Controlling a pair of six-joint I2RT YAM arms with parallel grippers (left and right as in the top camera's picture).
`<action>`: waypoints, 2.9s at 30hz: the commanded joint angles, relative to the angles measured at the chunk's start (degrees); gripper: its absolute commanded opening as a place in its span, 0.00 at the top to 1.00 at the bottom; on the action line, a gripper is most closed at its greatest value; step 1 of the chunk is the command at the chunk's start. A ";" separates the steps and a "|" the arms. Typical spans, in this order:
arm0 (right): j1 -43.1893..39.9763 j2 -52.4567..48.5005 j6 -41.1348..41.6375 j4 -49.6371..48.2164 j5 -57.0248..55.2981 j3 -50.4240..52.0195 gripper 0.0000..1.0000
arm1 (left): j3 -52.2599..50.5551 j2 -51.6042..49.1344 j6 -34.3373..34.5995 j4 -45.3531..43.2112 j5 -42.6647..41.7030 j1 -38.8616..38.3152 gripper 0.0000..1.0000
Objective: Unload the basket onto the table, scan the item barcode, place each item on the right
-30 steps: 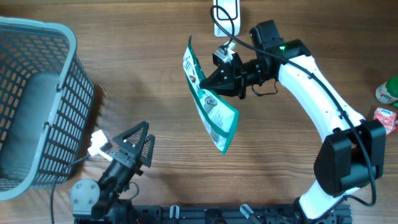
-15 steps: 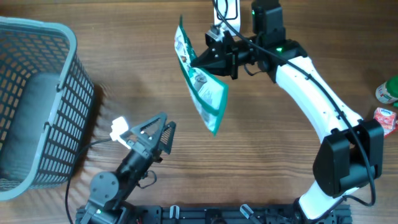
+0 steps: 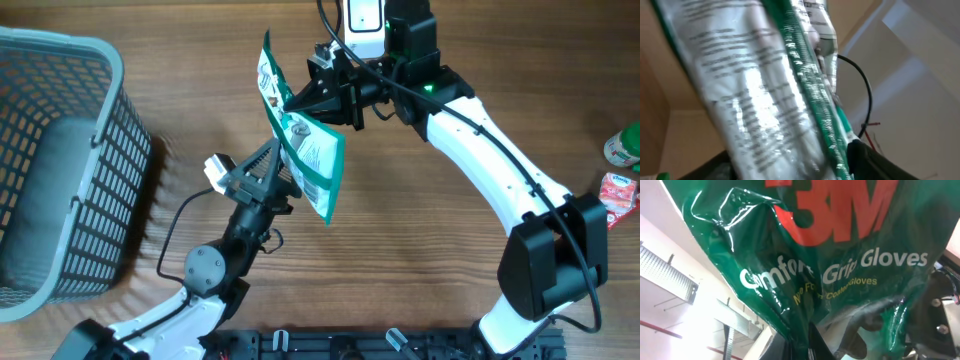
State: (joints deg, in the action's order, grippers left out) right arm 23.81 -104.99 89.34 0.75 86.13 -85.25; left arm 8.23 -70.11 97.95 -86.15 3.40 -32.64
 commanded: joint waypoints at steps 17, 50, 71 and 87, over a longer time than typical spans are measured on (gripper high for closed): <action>-11.10 -0.66 -65.77 41.64 -49.77 -0.15 0.00 | 0.24 -0.46 -22.21 3.74 -28.35 4.26 0.96; -24.61 30.12 -89.83 74.84 -39.67 6.21 0.03 | 0.24 -0.46 -37.53 17.84 -40.41 18.40 0.96; -6.49 9.84 -76.94 23.02 -0.11 21.42 0.06 | 0.24 -0.46 -32.54 12.87 -41.97 18.40 0.96; -2.97 9.84 -83.54 32.28 -12.63 21.42 0.72 | 0.24 -0.46 -33.22 17.66 -41.94 18.40 0.96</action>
State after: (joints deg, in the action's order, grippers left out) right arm 20.60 -94.61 7.73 33.32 71.68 -63.35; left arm 8.29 -70.61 65.23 -70.17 -37.87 -14.59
